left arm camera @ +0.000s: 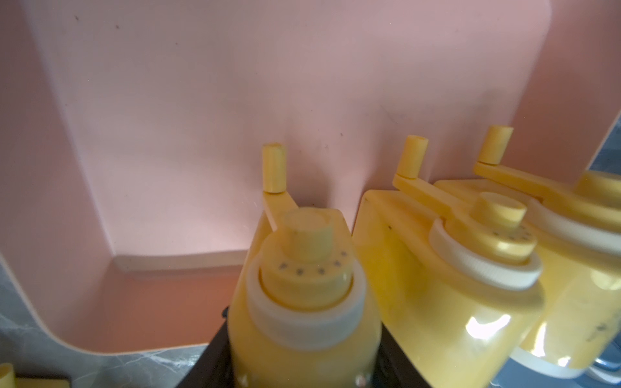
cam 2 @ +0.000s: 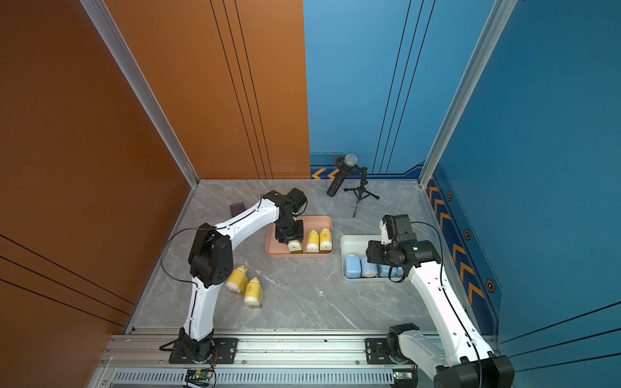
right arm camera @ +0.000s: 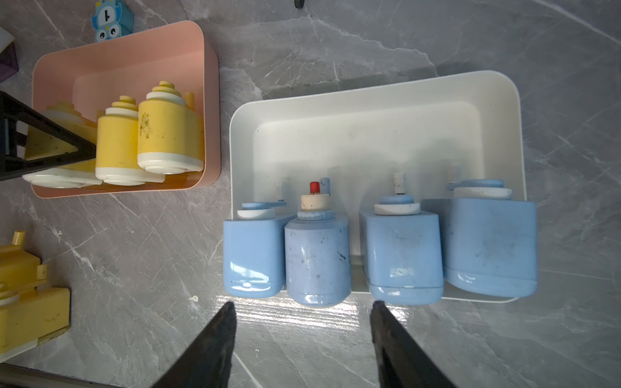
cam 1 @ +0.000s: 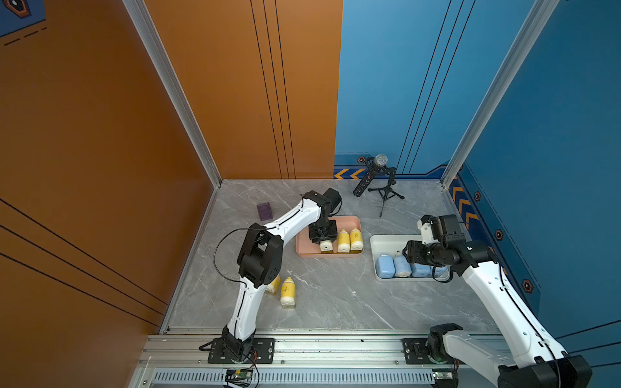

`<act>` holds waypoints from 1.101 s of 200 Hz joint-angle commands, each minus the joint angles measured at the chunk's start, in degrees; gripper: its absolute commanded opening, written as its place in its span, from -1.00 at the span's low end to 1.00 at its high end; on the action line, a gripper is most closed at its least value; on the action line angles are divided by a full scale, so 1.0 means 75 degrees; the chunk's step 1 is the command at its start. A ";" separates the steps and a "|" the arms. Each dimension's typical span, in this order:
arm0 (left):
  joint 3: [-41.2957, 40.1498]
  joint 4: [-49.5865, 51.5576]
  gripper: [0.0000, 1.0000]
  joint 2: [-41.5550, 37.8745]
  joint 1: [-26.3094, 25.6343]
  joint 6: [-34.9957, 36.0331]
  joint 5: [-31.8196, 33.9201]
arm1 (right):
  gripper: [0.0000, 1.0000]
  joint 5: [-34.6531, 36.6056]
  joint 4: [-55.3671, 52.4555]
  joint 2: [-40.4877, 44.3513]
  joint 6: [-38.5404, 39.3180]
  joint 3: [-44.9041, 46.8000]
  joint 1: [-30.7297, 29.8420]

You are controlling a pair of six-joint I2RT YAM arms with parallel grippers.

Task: Place the pencil sharpeners by color into the storage box
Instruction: Place the pencil sharpener in the storage box.

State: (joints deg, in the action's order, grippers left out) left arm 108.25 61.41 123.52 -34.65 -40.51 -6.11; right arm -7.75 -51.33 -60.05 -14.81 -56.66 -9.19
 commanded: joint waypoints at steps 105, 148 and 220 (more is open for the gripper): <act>0.0493 0.0199 -0.22 0.0403 -0.0216 -0.0082 -0.0038 | 0.29 -0.0167 0.0147 0.0073 0.0108 0.0035 0.0072; 0.0580 0.0196 -0.22 0.0560 -0.0241 -0.0118 -0.0069 | 0.29 -0.0195 0.0142 0.0068 0.0108 0.0044 0.0066; 0.0705 0.0199 -0.12 0.0746 -0.0287 -0.0142 -0.0124 | 0.29 -0.0216 0.0165 0.0072 0.0105 0.0060 0.0065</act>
State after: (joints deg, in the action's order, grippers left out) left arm 112.22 62.15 127.44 -36.03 -41.15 -6.11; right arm -8.86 -51.33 -60.05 -14.81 -56.64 -8.99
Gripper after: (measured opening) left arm 0.504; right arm 0.647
